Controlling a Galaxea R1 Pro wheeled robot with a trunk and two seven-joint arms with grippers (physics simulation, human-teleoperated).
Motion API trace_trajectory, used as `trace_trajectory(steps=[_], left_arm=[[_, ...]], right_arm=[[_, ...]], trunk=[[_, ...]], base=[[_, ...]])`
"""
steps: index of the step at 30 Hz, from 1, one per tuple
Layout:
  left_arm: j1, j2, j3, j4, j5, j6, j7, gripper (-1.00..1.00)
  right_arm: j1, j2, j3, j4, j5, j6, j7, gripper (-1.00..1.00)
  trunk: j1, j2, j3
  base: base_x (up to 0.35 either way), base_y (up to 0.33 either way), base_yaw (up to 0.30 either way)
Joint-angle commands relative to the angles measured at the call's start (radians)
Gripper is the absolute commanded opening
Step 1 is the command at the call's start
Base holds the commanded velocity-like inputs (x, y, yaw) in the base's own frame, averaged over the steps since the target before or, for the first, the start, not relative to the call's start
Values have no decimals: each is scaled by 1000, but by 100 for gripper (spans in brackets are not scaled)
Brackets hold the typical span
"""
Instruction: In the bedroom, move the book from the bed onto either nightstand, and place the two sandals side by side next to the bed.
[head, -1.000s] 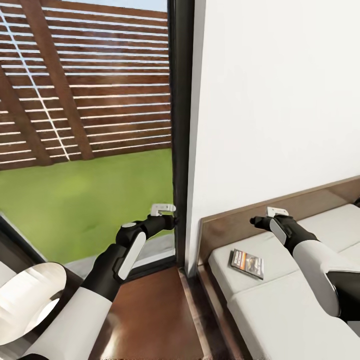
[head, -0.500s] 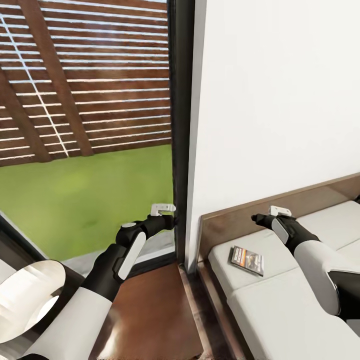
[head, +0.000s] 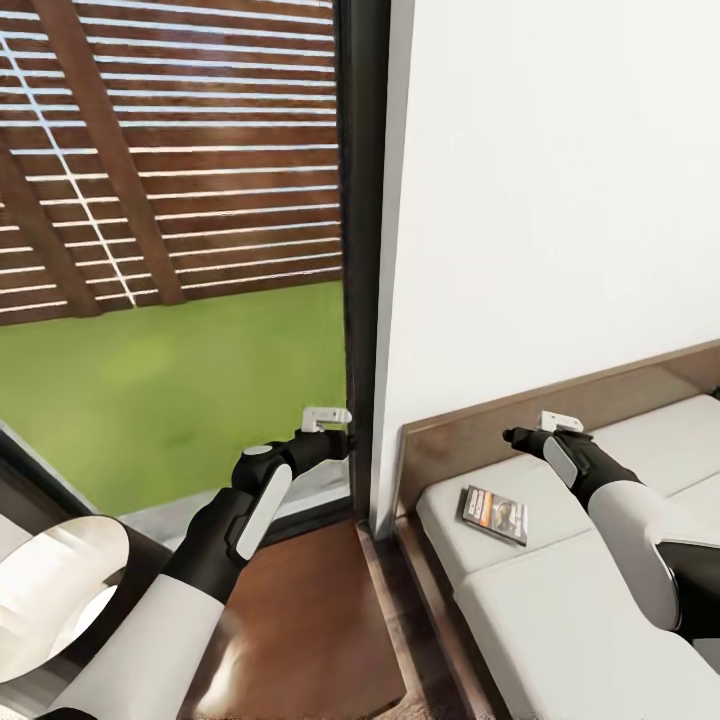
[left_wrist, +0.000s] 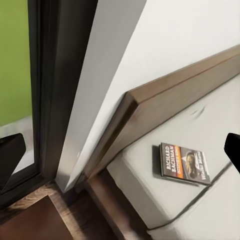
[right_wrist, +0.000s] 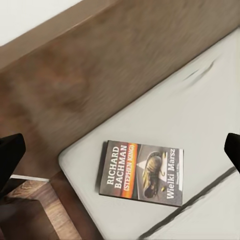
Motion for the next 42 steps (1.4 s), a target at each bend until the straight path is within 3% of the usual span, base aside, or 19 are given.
trace_trajectory(steps=[1,5,6,8,9,13,15,20,22,27,42], left_arm=[[-1,0,1,-2,2,6,-2,100],[-2,-1,2,-42,4,32,-2,100],[-6,-3,3,-104,6,106,-1,100],[-12,-5,4,-140,7,164,0,100],[-48,-9,5,-203,9,297,4,100],[-110,-11,6,-224,10,362,6,100],[-231,-18,10,-213,12,450,6,100],[-352,-27,17,-146,16,457,6,100],[-408,-32,19,-111,45,457,6,100],[-459,-34,20,-98,92,457,6,100],[-476,-32,43,-156,110,457,4,100]], right_arm=[[0,0,-2,-2,-8,6,-4,100],[0,0,-3,-3,-8,13,-3,100],[0,0,-3,-4,-8,17,-1,100],[0,0,-3,-4,-8,19,-1,100],[0,1,-2,-5,-8,21,-1,100],[0,4,0,-5,-8,22,-3,100],[0,6,1,-5,-7,24,-5,100],[0,6,1,-5,-6,24,-7,100],[0,6,1,-6,-6,24,-9,100],[0,6,1,-6,-6,24,-10,100],[0,4,-2,-11,-6,24,-10,100]], trunk=[[1,-2,-4],[1,-2,-10],[1,-2,-12],[1,-2,-15],[1,-2,-16],[1,-2,-23],[1,-2,-26],[1,-2,-34],[1,-2,-37],[1,-2,-45],[1,-2,-69]], base=[[0,0,0],[0,0,0],[0,0,0],[0,0,0],[0,0,0],[0,0,0],[0,0,0],[0,0,0],[0,0,0],[0,0,0],[0,0,0]])
